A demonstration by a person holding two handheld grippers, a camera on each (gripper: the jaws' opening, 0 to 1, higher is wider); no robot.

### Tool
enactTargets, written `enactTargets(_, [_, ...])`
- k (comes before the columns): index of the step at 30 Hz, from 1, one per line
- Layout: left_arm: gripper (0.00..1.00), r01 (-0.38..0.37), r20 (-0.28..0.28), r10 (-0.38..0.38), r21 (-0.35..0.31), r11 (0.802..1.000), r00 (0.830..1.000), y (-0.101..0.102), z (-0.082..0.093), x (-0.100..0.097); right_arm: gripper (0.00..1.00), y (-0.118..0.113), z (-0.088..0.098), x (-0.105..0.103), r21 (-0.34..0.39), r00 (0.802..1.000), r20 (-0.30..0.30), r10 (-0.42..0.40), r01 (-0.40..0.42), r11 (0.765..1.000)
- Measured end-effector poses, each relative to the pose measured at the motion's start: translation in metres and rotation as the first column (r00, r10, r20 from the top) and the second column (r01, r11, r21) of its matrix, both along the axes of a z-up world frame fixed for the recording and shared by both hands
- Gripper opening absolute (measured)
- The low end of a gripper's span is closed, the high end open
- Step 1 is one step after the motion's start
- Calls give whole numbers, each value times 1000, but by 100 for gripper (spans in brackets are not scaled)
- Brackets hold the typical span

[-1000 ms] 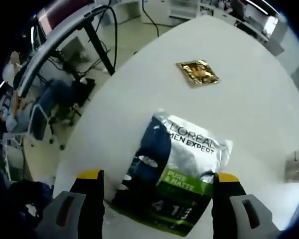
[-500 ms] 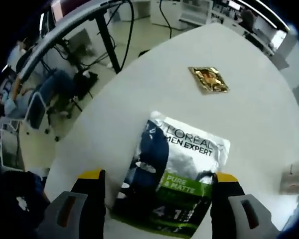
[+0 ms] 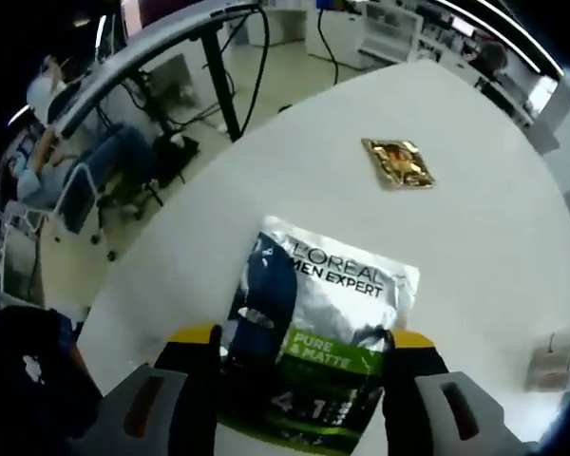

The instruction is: Arrange the skincare products in the storage area until every visible bottle or jar stands upright without overlapping.

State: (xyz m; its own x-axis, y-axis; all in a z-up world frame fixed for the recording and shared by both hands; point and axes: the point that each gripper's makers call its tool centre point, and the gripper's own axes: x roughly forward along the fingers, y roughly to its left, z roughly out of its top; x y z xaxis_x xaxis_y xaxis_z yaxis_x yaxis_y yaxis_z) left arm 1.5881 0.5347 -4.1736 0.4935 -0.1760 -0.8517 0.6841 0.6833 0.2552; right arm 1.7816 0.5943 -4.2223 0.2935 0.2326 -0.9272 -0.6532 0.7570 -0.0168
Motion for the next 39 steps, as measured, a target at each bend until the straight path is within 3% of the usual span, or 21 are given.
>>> enactTargets(3, [4, 3, -2, -3, 1, 1000, 1000, 0, 0, 0, 69, 1, 1, -1, 7, 999, 11, 50, -50, 999])
enactTargets(6, [4, 5, -7, -5, 4, 1000, 1000, 0, -1, -1, 55, -2, 4, -2, 1, 995, 23, 100, -100, 995])
enactTargets(18, [4, 12, -19, -12, 11, 1000, 1000, -1, -3, -4, 21, 0, 6, -11, 11, 969, 60, 240, -241, 970])
enactTargets(23, [3, 26, -22, -25, 14, 1000, 999, -3, -3, -5, 10, 2, 7, -14, 65, 971, 61, 230, -234, 970])
enactTargets(25, [3, 31, -27, -30, 18, 999, 999, -3, -4, -6, 0, 5, 9, -14, 93, 972, 58, 227, -232, 968])
enactTargets(29, [4, 26, -41, -25, 25, 999, 999, -1, -7, -6, 0, 11, 11, -16, 171, 978, 34, 206, -209, 963])
enactTargets(39, [3, 20, -49, -19, 32, 999, 999, 1, -7, -8, 0, 0, 18, -11, 198, 981, 50, 187, -193, 961])
